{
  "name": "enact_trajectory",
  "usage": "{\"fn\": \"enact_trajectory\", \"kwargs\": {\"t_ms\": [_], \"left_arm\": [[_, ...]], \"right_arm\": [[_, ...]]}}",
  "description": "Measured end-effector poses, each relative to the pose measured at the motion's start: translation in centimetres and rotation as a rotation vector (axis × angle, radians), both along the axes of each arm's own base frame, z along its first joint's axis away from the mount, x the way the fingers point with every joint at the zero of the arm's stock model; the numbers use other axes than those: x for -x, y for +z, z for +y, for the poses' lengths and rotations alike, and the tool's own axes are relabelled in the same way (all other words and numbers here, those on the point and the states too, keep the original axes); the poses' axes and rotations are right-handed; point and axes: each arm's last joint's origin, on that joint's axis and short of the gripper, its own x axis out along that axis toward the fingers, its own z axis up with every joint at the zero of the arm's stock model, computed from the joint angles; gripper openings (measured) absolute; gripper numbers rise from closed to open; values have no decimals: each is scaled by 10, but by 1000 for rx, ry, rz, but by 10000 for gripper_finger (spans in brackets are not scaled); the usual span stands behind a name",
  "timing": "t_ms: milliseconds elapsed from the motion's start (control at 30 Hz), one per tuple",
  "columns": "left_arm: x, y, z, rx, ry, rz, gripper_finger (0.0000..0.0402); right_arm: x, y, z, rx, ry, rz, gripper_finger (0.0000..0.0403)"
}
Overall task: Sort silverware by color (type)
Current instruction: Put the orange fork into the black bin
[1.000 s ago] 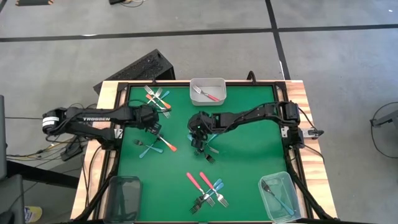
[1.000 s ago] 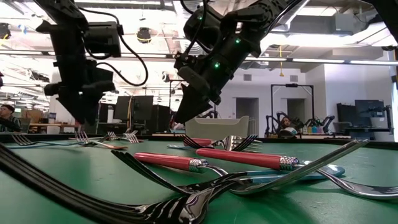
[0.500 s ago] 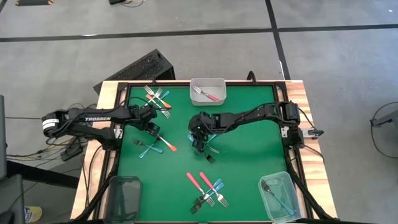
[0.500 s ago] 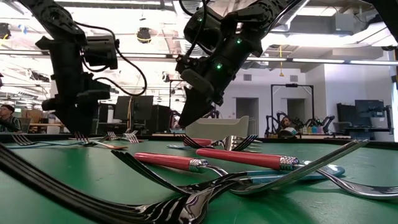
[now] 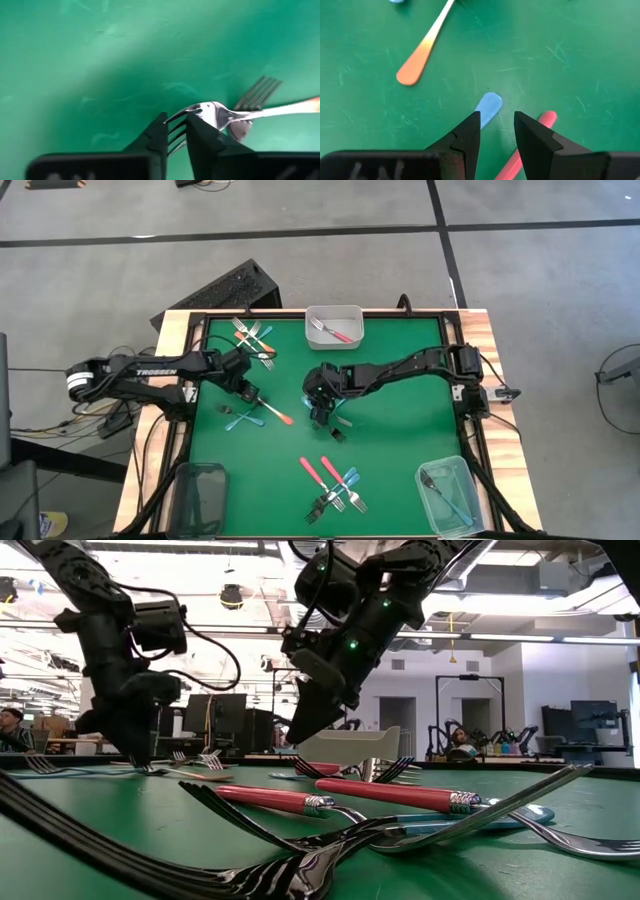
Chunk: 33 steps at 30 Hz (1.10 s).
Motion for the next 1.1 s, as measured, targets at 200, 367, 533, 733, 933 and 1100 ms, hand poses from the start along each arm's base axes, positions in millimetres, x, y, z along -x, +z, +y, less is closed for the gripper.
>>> {"fn": "enact_trajectory", "kwargs": {"t_ms": [200, 367, 533, 733, 933, 1100], "left_arm": [[-6, 4, 1, 6, -44, -96, 10], [-4, 19, -1, -51, -107, -164, 9], [-4, 51, -10, -248, -259, -264, 0], [0, 74, -28, -480, -444, -321, 2], [-1, 81, -38, -614, -537, -329, 2], [-4, 84, -40, -664, -585, -348, 1]], "right_arm": [[0, 0, 4, -9, -1, -2, 143], [-1, 0, 4, -16, -10, -9, 143], [-3, 3, 3, -16, -12, -48, 150], [-12, 13, -4, -143, 59, -188, 180], [-22, 18, -3, -245, 97, -319, 204], [-23, 19, 5, -210, 78, -335, 201]]}}
